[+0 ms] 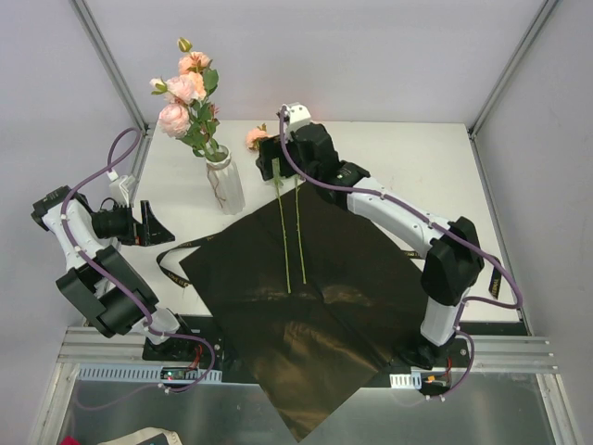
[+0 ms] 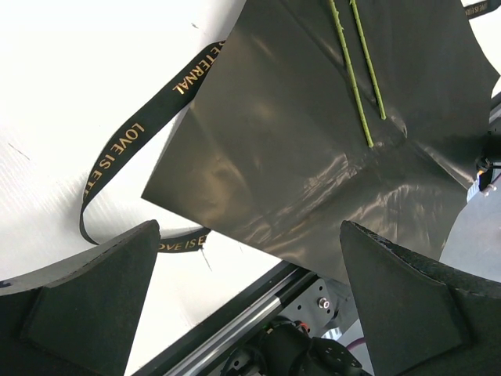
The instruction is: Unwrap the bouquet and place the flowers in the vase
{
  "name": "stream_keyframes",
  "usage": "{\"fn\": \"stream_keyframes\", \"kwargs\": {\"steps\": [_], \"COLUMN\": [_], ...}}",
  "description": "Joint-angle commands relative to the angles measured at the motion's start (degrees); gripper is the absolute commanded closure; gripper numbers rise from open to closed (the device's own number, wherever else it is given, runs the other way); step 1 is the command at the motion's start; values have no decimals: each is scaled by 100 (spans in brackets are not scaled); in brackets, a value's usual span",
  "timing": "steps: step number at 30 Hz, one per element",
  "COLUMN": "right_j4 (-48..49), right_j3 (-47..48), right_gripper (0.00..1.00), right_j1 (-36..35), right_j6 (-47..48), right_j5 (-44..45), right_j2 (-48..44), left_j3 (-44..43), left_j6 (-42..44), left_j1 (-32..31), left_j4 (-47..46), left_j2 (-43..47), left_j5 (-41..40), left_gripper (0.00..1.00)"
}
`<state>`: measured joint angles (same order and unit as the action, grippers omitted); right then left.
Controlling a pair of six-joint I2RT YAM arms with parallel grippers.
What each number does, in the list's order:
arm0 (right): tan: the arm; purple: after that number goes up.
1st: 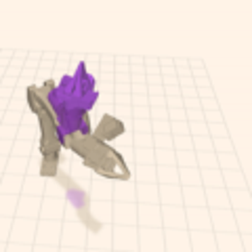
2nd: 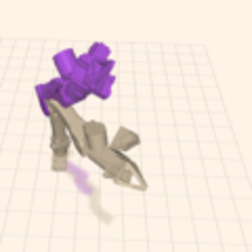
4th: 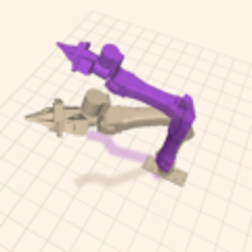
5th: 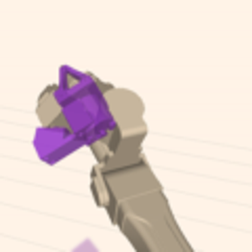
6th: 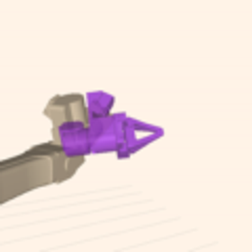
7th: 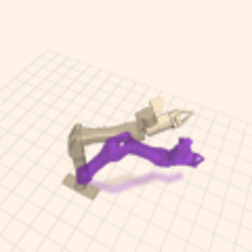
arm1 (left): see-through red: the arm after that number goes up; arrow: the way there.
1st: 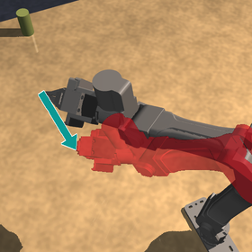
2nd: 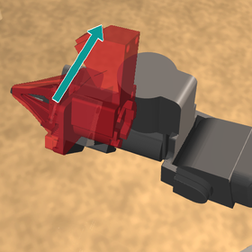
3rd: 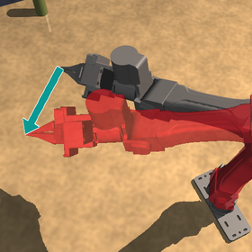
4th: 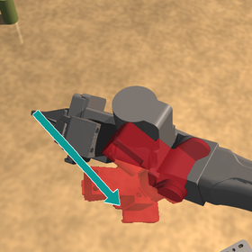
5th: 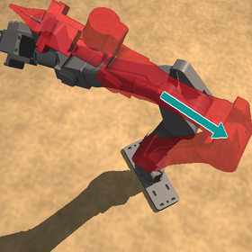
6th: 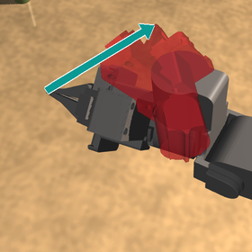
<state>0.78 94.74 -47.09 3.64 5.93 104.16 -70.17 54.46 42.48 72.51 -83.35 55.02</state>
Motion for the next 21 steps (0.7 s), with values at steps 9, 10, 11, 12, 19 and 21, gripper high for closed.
{"fn": "stream_keyframes", "kwargs": {"steps": [9,10,11,12,19,21], "right_j4": [-2643,-2714,-2767,-2924,-3426,-3461], "right_j3": [949,1194,1309,1467,2479,2558], "right_gripper": [22,25,27,30,38,41], "right_j1": [490,543,656,692,780,780], "right_j6": [-381,-643,-723,-785,-839,-874], "right_j5": [1165,1095,972,928,883,857], "right_j2": [1684,1808,1931,2202,3163,3286], "left_j3": [-67,-76,-76,-84,-137,-128], "left_j6": [188,188,197,188,162,188], "left_j1": [41,50,41,41,41,41], "left_j4": [185,193,193,202,193,185], "left_j2": [223,214,205,188,126,109], "left_j5": [158,149,149,158,210,202], "left_gripper": [1,1,1,1,1,1]}}
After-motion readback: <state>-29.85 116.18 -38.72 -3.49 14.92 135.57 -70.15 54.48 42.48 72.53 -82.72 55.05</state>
